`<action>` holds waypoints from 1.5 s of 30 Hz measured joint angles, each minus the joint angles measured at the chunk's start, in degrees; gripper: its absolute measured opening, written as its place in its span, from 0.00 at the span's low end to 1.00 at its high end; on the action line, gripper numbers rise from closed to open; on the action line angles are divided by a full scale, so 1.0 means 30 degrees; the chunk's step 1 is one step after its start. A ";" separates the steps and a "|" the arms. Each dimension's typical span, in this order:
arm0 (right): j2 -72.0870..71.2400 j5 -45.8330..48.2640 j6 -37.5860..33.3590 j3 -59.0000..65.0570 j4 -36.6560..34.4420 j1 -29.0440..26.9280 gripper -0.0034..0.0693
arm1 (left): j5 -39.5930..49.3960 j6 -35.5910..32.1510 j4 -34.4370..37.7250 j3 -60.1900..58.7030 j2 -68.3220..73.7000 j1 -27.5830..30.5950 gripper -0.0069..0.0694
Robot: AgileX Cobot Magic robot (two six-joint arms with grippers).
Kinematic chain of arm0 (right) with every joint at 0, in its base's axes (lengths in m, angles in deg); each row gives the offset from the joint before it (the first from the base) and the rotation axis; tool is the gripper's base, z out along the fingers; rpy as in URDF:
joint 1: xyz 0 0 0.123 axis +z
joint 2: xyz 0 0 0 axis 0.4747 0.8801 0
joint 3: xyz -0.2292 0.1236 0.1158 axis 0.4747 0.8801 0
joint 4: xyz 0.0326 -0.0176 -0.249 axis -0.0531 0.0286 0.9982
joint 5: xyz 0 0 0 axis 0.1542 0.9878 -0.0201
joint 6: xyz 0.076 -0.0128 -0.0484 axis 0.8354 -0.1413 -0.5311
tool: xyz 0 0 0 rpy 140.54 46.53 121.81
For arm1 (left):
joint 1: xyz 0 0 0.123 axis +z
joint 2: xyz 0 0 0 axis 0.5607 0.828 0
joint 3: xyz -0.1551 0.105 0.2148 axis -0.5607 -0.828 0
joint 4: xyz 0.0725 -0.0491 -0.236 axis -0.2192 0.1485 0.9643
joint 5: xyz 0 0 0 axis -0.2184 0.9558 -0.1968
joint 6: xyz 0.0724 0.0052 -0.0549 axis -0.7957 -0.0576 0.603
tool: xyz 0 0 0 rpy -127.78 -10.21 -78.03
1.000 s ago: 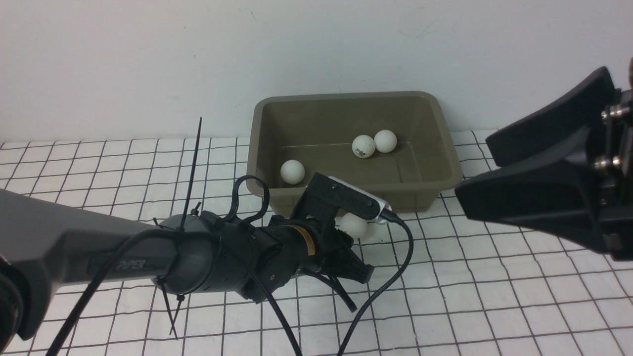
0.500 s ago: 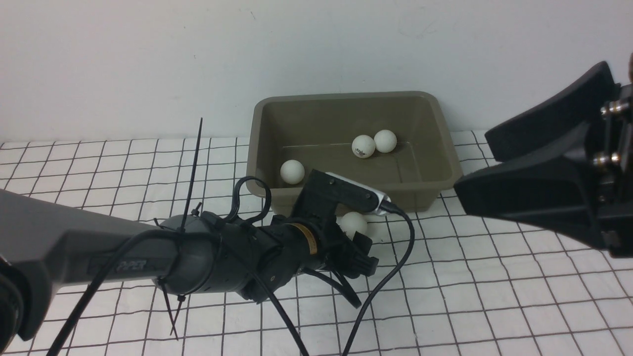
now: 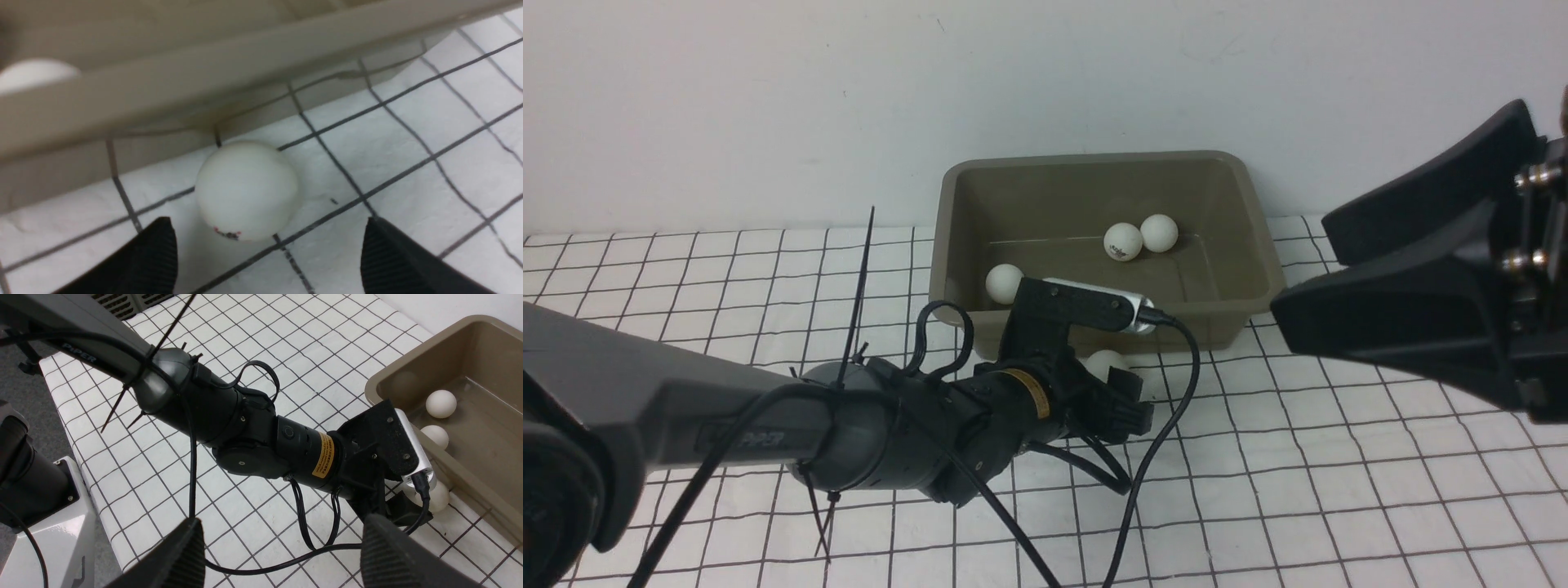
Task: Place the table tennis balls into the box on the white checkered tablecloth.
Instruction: 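Reach for and grasp a ping pong ball on the table beside the basket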
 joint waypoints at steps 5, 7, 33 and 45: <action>0.0000 0.0000 0.0000 0.0000 0.0000 0.0000 0.68 | -0.1049 0.0101 0.0506 0.0000 0.0735 0.0000 0.80; 0.0000 0.0000 0.0000 0.0000 0.0000 0.0000 0.68 | -0.1469 0.0131 0.0525 0.0000 0.0888 0.0000 0.80; 0.0000 0.0000 -0.0094 0.0000 -0.0219 0.0000 0.68 | -0.1654 0.0965 -0.1154 0.1494 0.2479 0.0000 0.80; 0.0000 0.0449 -0.0094 0.0000 -0.0227 0.0000 0.68 | -0.1857 0.0965 -0.1154 0.1494 0.2479 0.0000 0.53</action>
